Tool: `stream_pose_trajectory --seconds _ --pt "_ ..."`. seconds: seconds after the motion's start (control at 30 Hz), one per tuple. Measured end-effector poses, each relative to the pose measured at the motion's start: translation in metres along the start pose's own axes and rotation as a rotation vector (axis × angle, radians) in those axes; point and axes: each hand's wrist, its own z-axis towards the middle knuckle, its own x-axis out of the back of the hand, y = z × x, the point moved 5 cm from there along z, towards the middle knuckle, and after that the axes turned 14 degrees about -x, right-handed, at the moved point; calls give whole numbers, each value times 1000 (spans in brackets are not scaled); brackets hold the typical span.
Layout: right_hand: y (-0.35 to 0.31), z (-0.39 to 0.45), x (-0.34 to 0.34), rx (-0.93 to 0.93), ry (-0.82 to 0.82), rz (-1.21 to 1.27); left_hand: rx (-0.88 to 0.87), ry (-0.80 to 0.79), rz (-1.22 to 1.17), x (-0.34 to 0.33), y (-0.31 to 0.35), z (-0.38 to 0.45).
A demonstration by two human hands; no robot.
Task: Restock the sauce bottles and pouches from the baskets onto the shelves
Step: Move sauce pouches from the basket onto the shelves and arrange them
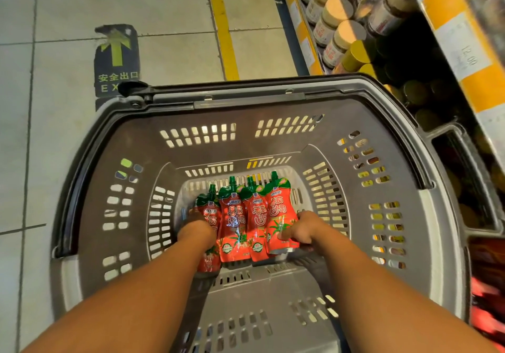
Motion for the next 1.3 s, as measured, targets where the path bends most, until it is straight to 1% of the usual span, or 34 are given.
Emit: stream_pose_trajectory --seconds 0.1,0.2,0.27,0.33,0.4,0.5,0.6,0.7,0.8,0.97,1.03,1.2,1.3 --pt "-4 -5 5 25 11 26 29 51 -89 7 0 -6" --pt "-9 -15 9 49 16 38 30 46 -124 13 3 -13" --pt "-13 -24 13 73 33 7 16 35 -75 18 7 -21" --pt "-19 -38 21 86 68 -31 7 58 -24 21 11 -29" --pt "-23 -53 29 82 91 -66 -2 124 -26 25 12 -38" --pt "-27 -76 39 103 104 -80 -68 214 -58 33 11 -57" --pt "-30 -100 49 150 122 -38 -70 314 -183 41 4 -79" --pt "-34 -130 55 216 139 -19 -83 426 -230 57 8 -107" --pt "-34 -166 56 271 135 3 -169 525 -295 78 12 -138" --pt "-18 -221 58 330 145 154 -304 707 -440 107 12 -190" --pt "-6 -243 60 365 147 205 -360 752 -521 116 13 -212" --pt "41 -287 70 424 161 419 -500 770 -732 126 25 -257" --pt "77 -313 81 479 167 561 -621 724 -895 129 40 -281"
